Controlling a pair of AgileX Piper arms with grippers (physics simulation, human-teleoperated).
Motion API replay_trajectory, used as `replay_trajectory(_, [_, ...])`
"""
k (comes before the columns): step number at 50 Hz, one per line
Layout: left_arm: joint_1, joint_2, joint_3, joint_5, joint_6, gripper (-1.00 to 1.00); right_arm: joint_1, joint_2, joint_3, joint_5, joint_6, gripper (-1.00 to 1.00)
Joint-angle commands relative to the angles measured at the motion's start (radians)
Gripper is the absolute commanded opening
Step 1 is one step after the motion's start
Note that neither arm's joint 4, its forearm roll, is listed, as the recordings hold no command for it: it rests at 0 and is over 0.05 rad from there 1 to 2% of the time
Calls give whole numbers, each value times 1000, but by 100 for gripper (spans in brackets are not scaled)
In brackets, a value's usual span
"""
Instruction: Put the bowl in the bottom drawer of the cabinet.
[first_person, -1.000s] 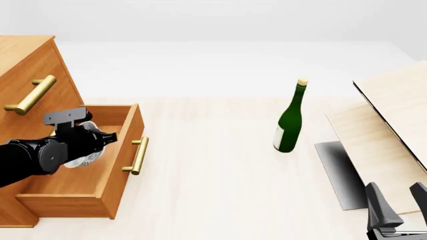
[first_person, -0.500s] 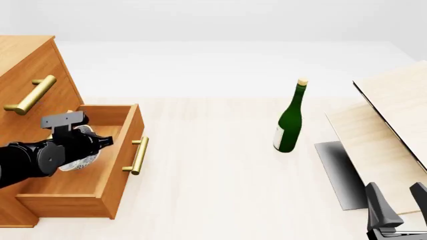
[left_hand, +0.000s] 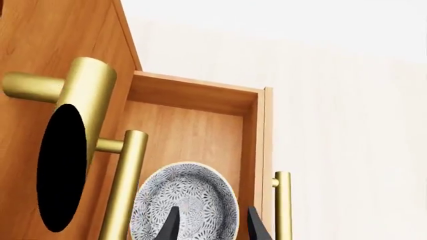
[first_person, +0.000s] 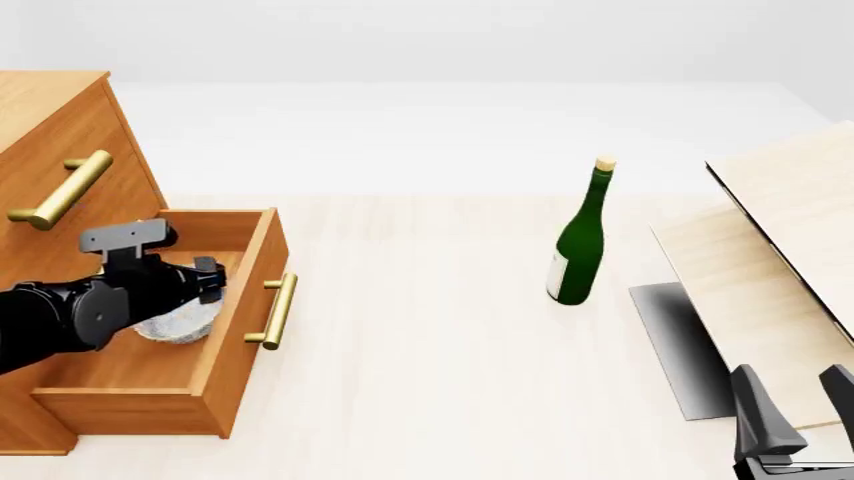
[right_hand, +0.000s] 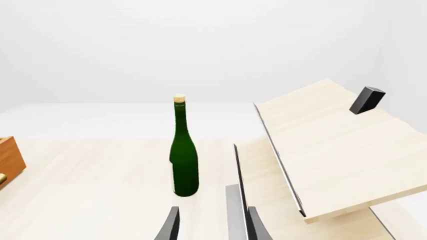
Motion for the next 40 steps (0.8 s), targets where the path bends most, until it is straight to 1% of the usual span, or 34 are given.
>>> replay_trajectory(1, [5,-20,-4,7,-5,100,0,0,0,0,0,100])
replay_trajectory(2, [7,-8,15,-26,-5,100,0,0,0,0,0,100])
replay_trajectory(3, [11,-27,0,5,-5,100,0,0,0,0,0,100])
replay_trajectory(5, [17,-18,20,-29,-3,100,0,0,0,0,0,100])
replay_trajectory(7, [23,-23,23,-33,-1,100,0,0,0,0,0,100])
replay_trajectory(8, [23,-23,23,-33,-1,100,0,1,0,0,0,100])
replay_trajectory(9, [26,-48,-4,16,-1,100,0,0,0,0,0,100])
replay_trajectory(10, [27,-52,-8,23,1,100,0,0,0,0,0,100])
replay_trajectory(11, [32,-32,22,-30,-1,100,0,0,0,0,0,100])
replay_trajectory(13, [31,-29,25,-36,0,100,0,0,0,0,0,100])
replay_trajectory(14, [31,-48,2,6,1,100,0,0,0,0,0,100])
replay_trajectory(15, [31,-54,-5,18,0,100,0,0,0,0,0,100])
replay_trajectory(16, [32,-43,9,-9,2,100,0,1,0,0,1,100])
replay_trajectory(18, [34,-57,-6,19,0,100,0,0,0,0,1,100])
replay_trajectory(19, [32,-37,20,-29,-2,100,0,0,0,0,0,100])
replay_trajectory(20, [29,-34,22,-34,-4,100,0,0,0,0,0,100])
replay_trajectory(21, [26,-33,21,-35,-2,100,0,0,0,0,0,100])
replay_trajectory(22, [22,-43,5,-6,0,100,0,0,0,0,1,100])
replay_trajectory(24, [3,-55,-14,21,-20,100,2,-3,0,4,-1,100])
replay_trajectory(25, [-3,-34,7,-21,-18,100,1,-3,0,3,0,100])
replay_trajectory(29, [-26,-43,6,-31,-33,100,1,-1,0,1,0,100])
replay_trajectory(30, [-35,-86,-16,7,-51,100,1,-1,0,0,0,100])
replay_trajectory(31, [-38,-84,8,-40,-73,100,1,0,0,0,0,100])
replay_trajectory(32, [-48,-87,13,-53,-97,100,1,1,0,-1,0,100])
replay_trajectory(34, [-41,-81,15,-53,-83,100,1,1,0,-1,1,100])
replay_trajectory(35, [-57,-104,11,-45,-113,100,1,1,0,-1,0,100])
replay_trajectory(36, [-59,-116,-7,-12,-110,100,1,1,0,-1,0,100])
replay_trajectory(37, [-56,-129,-8,-8,-104,100,1,1,0,-1,0,100])
replay_trajectory(39, [-53,-140,-6,-11,-115,100,1,1,0,-1,0,100])
replay_trajectory(40, [-62,-141,11,-42,-124,100,1,1,0,-1,0,100])
